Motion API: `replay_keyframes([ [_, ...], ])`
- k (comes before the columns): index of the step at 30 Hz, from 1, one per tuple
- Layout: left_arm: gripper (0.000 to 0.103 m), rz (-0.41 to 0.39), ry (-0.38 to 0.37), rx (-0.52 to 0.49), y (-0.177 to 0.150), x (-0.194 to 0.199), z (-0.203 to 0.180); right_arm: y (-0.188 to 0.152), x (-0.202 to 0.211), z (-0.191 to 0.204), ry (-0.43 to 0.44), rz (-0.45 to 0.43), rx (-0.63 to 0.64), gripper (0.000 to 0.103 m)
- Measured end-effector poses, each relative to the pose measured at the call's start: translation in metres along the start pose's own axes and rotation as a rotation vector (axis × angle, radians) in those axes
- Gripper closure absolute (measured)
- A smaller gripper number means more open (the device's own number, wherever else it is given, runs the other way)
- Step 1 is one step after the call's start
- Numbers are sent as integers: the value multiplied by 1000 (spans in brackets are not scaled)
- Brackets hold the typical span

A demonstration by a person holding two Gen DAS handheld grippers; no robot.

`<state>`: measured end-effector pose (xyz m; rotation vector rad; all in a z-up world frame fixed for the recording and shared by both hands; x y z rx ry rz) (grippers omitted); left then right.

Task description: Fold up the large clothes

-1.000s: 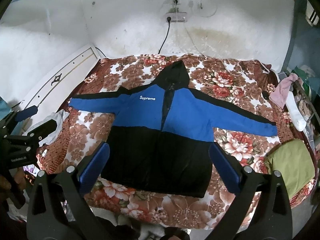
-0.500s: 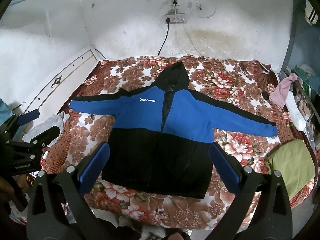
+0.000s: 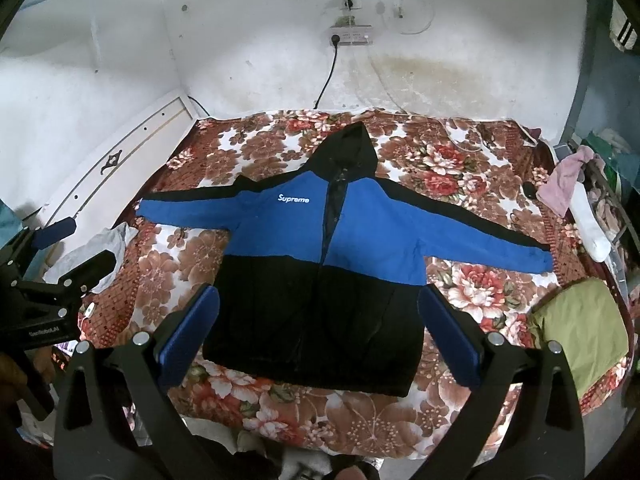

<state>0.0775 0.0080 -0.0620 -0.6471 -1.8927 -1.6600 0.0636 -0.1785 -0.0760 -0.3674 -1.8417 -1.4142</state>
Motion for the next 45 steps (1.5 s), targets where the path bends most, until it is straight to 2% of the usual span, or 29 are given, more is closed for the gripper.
replay_keyframes([
  [5, 5, 6, -21, -29, 6, -3, 4, 0, 7, 4, -24, 8, -16, 5],
  [11, 5, 69, -38, -20, 16, -18, 21, 14, 5, 8, -69, 28, -76, 5],
  [13, 5, 91, -80, 4, 23, -29, 26, 17, 1, 2, -85, 37, -102, 5],
  [16, 5, 117, -79, -14, 31, -43, 24, 24, -8, -11, -91, 55, -142, 5],
  [19, 5, 127, -96, 1, 45, -60, 16, 32, -20, -26, -106, 54, -128, 5],
  [23, 5, 104, -81, 29, 68, -82, 8, 43, -52, -47, -66, 71, -124, 5],
  [27, 5, 73, 40, 42, 95, -113, 2, 69, -88, -76, -35, 64, -77, 5],
  [31, 5, 62, 110, 28, 115, -148, -7, 96, -123, -101, -34, 68, -16, 5],
  [34, 5, 80, 93, 5, 128, -179, -15, 112, -146, -116, -5, 54, -23, 5],
  [37, 5, 66, 71, -35, 144, -214, -21, 124, -183, -133, -11, 83, -4, 5],
  [42, 5, 154, 20, -42, 170, -296, -14, 151, -249, -163, -34, 116, -43, 5],
  [45, 5, 176, 22, -56, 190, -347, -5, 178, -293, -184, -68, 125, -47, 5],
])
Point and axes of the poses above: each gripper's, at about its wrist camera, not at the fingertips, and x roughly against the way its jaws point, z to its left, y to its top, the point moved 9 cm from there along -x, roughly the way its jaws point, and after that the axes turned 13 degrees about x, right-handed, at the moved point
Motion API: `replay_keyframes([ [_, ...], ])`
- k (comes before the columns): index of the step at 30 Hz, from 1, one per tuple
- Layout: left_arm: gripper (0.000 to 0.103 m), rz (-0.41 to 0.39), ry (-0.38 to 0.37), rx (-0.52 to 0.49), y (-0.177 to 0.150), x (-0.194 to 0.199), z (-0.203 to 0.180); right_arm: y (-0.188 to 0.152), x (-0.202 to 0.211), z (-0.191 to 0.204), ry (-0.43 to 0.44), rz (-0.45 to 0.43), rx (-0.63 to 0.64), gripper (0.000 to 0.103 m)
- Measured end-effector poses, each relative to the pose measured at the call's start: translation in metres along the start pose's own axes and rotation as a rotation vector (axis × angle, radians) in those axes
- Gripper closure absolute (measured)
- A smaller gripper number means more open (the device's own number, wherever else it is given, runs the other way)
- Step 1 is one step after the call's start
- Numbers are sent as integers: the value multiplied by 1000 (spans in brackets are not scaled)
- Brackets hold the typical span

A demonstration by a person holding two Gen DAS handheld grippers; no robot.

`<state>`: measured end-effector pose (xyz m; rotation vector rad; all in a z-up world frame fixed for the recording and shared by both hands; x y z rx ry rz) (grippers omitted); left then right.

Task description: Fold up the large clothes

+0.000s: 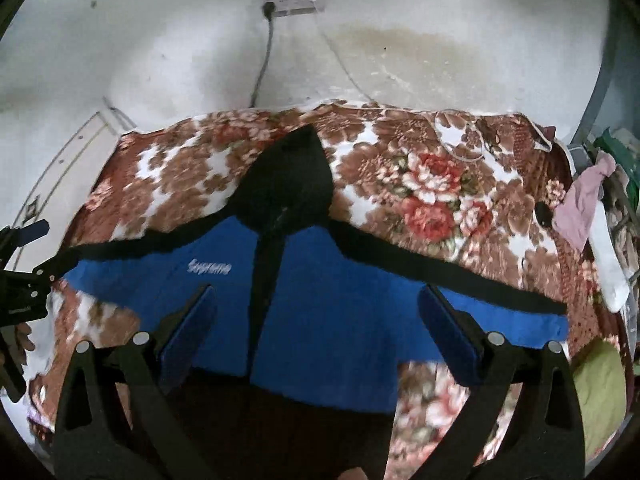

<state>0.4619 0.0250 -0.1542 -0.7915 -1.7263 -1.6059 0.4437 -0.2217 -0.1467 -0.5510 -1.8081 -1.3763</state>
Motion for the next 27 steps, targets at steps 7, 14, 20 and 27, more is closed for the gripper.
replay_keyframes([
  [7, 5, 45, -30, -17, 61, -114, 14, 56, -112, -29, -9, 39, 13, 5],
  [14, 5, 47, -67, -30, 116, -255, 21, 99, -259, -49, 50, 66, 55, 5],
  [20, 5, 67, -181, -27, 148, -363, 11, 130, -385, -54, 98, 87, 89, 5],
  [27, 5, 93, -265, -60, 189, -440, -8, 171, -478, -49, 184, 78, 96, 5],
])
Point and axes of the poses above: each gripper's, at about its wrist camera, not at the fingertips, and x roughly against the way its jaws point, z to its left, y to its top, the point moved 9 cm from there along -x, roughly the way its jaws point, and after that the axes turned 13 degrees about x, right-handed, at the moved point
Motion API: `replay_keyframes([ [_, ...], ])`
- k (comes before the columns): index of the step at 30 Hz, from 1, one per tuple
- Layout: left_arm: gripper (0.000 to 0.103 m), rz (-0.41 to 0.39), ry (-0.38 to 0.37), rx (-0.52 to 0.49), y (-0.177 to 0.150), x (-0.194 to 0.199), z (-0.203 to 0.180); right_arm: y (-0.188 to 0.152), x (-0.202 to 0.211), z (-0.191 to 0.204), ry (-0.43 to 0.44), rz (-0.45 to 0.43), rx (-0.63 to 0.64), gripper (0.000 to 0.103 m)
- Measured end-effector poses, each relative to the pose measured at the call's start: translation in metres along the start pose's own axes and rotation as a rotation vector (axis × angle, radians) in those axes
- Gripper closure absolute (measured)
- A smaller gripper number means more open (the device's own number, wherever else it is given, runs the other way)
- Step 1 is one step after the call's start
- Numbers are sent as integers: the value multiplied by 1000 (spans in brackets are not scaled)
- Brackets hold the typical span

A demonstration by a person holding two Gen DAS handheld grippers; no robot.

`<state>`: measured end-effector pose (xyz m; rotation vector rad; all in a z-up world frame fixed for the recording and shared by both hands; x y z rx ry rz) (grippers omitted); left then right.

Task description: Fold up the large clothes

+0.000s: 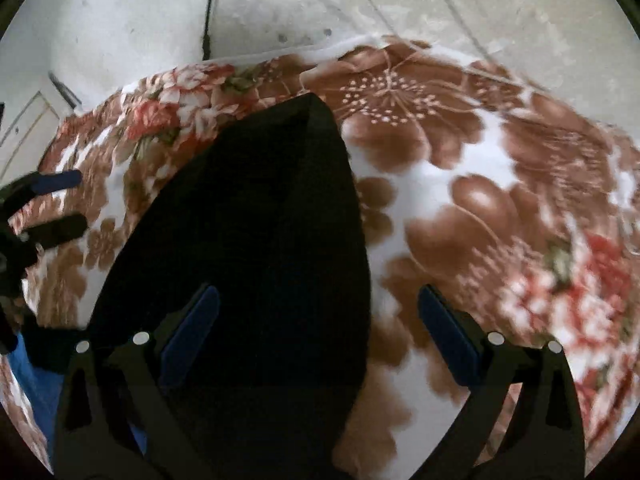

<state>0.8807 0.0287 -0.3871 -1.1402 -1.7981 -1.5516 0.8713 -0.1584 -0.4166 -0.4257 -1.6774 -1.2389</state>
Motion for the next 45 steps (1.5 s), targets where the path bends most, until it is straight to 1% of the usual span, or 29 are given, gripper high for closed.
replay_keyframes([
  [2, 5, 24, -16, -15, 9, -18, 2, 11, -17, -5, 32, -1, -17, 6],
  [4, 5, 59, -58, -9, 14, -32, 1, 19, -26, -8, 60, 1, -38, 8],
  [6, 5, 115, -116, 24, 18, -52, 3, 23, -41, -10, 102, 31, -62, 13],
  [7, 5, 127, -121, 51, 21, -59, 6, 24, -48, -11, 119, 43, -67, 19],
  [9, 5, 175, -149, 92, 20, -74, 10, 24, -59, -14, 145, 67, -75, 26],
  [10, 5, 194, -149, 89, 19, -83, 9, 24, -63, -13, 180, 75, -94, 33],
  [11, 6, 215, -154, 82, 16, -89, 7, 23, -65, -11, 204, 79, -106, 33],
  [12, 13, 245, -166, 75, 13, -96, 3, 24, -68, -9, 206, 89, -106, 35],
  [13, 27, 267, -178, 71, 10, -100, 0, 24, -70, -7, 209, 99, -93, 49],
  [14, 39, 287, -180, 66, 8, -104, -3, 24, -72, -5, 218, 105, -81, 62],
  [15, 61, 305, -188, 64, 5, -106, -8, 23, -73, -4, 212, 111, -60, 70],
  [16, 67, 309, -189, 54, 5, -105, -12, 24, -72, -4, 208, 112, -48, 89],
  [17, 85, 304, -183, 36, 6, -102, -17, 25, -69, -2, 208, 111, -29, 90],
  [18, 88, 305, -197, 27, 7, -96, -24, 28, -63, -1, 184, 102, -3, 90],
  [19, 90, 295, -197, 20, 9, -91, -26, 32, -52, 2, 171, 76, 17, 91],
  [21, 91, 264, -225, 1, 14, -66, -36, 38, -28, 7, 164, 36, 38, 91],
  [22, 91, 236, -242, -1, 18, -50, -40, 42, -7, 13, 180, 1, 40, 92],
  [24, 91, 203, -261, -14, 19, -21, -47, 45, 25, 22, 200, -41, 58, 92],
  [25, 91, 186, -284, -19, 18, -1, -55, 44, 46, 29, 204, -63, 73, 92],
  [26, 91, 168, -286, -42, 16, 15, -62, 42, 67, 37, 210, -87, 92, 92],
  [29, 91, 120, -310, -81, -3, 70, -80, 28, 108, 57, 210, -123, 142, 91],
  [31, 91, 100, -321, -97, -21, 99, -86, 11, 133, 72, 220, -141, 162, 90],
  [33, 91, 89, -349, -82, -45, 129, -93, -9, 154, 93, 206, -155, 214, 90],
  [35, 91, 85, -357, -67, -74, 148, -97, -32, 169, 104, 202, -159, 239, 87],
  [38, 91, 93, -354, -39, -119, 163, -99, -79, 183, 129, 165, -151, 315, 82],
  [39, 91, 96, -350, -33, -133, 166, -99, -96, 185, 136, 159, -138, 342, 81],
  [40, 90, 100, -344, -31, -148, 168, -100, -121, 185, 150, 168, -114, 366, 78],
  [42, 90, 112, -322, -28, -183, 169, -101, -152, 188, 164, 179, -90, 378, 74],
  [45, 89, 144, -289, -32, -234, 167, -101, -200, 186, 183, 202, -38, 355, 67],
])
Point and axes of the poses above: each gripper's, at about its wrist camera, not at the fingertips, and x roughly against the way its jaws point, z to its left, y to its top, the point moved 9 cm from there along -x, roughly the way its jaws point, and after that the axes turned 13 degrees about x, right-handed, at the moved point
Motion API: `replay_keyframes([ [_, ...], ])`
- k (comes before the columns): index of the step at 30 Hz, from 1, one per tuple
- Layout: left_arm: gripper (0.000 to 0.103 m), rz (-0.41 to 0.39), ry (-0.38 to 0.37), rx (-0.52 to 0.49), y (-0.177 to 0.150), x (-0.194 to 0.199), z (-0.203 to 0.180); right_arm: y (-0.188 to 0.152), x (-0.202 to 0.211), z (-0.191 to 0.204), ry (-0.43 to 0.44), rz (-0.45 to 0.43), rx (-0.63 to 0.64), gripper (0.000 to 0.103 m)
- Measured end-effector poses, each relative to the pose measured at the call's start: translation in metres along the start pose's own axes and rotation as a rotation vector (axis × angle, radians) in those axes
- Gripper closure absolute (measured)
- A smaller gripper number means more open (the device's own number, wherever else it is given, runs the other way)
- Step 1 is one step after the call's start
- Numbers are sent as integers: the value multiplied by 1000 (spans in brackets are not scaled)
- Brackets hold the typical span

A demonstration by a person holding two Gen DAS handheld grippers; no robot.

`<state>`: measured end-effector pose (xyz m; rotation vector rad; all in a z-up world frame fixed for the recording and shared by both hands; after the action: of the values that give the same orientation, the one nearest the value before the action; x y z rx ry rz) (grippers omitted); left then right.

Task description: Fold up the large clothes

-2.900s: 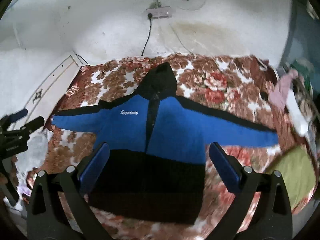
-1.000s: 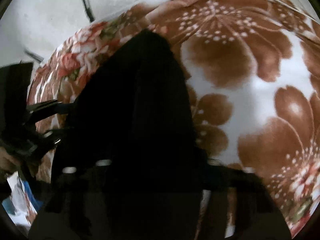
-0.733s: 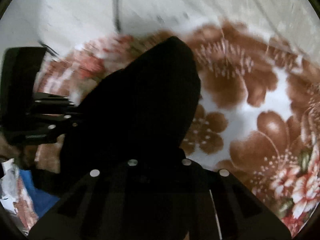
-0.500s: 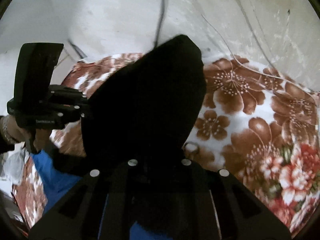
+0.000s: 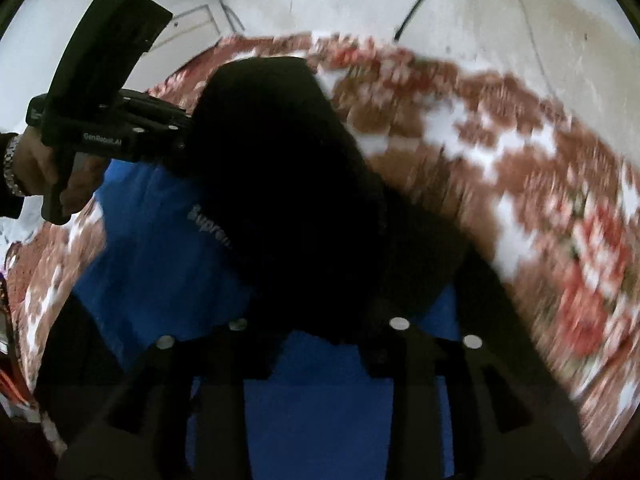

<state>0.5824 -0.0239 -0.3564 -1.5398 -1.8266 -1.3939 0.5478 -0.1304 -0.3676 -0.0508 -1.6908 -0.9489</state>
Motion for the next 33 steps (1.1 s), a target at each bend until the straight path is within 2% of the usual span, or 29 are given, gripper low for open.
replay_keyframes([
  [4, 85, 35, 59, -21, -55, -13, 5, -47, -9, 34, 25, 53, -56, 48],
  [5, 83, 36, 105, -40, -67, -17, 9, -58, -12, 40, 35, 67, -76, 43],
  [6, 72, 39, 141, -58, -76, -22, 12, -66, -13, 43, 40, 73, -90, 40],
  [7, 44, 55, 163, -77, -88, -28, 14, -76, -13, 48, 45, 82, -106, 27],
  [8, 30, 64, 171, -88, -96, -30, 14, -85, -13, 52, 44, 94, -115, 19],
  [9, 21, 62, 183, -107, -105, -32, 14, -93, -12, 56, 40, 101, -120, 18],
  [13, 20, 98, 218, -157, -132, -25, 14, -124, 2, 62, 45, 147, -163, 17],
  [15, 18, 116, 234, -175, -147, -5, 18, -130, 17, 59, 42, 149, -190, 17],
  [17, 18, 124, 247, -153, -154, 20, 27, -126, 37, 48, 20, 133, -221, 13],
  [19, 16, 97, 248, -120, -147, 43, 30, -110, 54, 36, -4, 92, -249, 12],
  [22, 14, -5, 245, -67, -103, 62, 29, -71, 56, 19, -58, 38, -259, 10],
  [25, 14, -58, 249, -50, -68, 46, 24, -44, 30, 5, -134, 50, -264, 10],
  [27, 14, -51, 254, -62, -54, 14, 25, -39, 5, 0, -165, 68, -271, 10],
  [30, 16, 10, 255, -64, -58, -34, 32, -51, -42, -4, -190, 141, -284, 10],
  [33, 16, 82, 243, -84, -76, -71, 36, -81, -68, -3, -210, 229, -313, 10],
])
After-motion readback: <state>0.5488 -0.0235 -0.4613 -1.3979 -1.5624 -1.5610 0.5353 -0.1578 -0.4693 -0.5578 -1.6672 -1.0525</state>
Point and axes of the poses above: each gripper's, at about its wrist camera, not at the fingertips, and x roughly against the way its jaws point, z to its left, y to its top, the point moved 9 cm from there along -x, roughly the way its jaws point, and after that the axes turned 13 degrees about x, right-handed, at the moved point
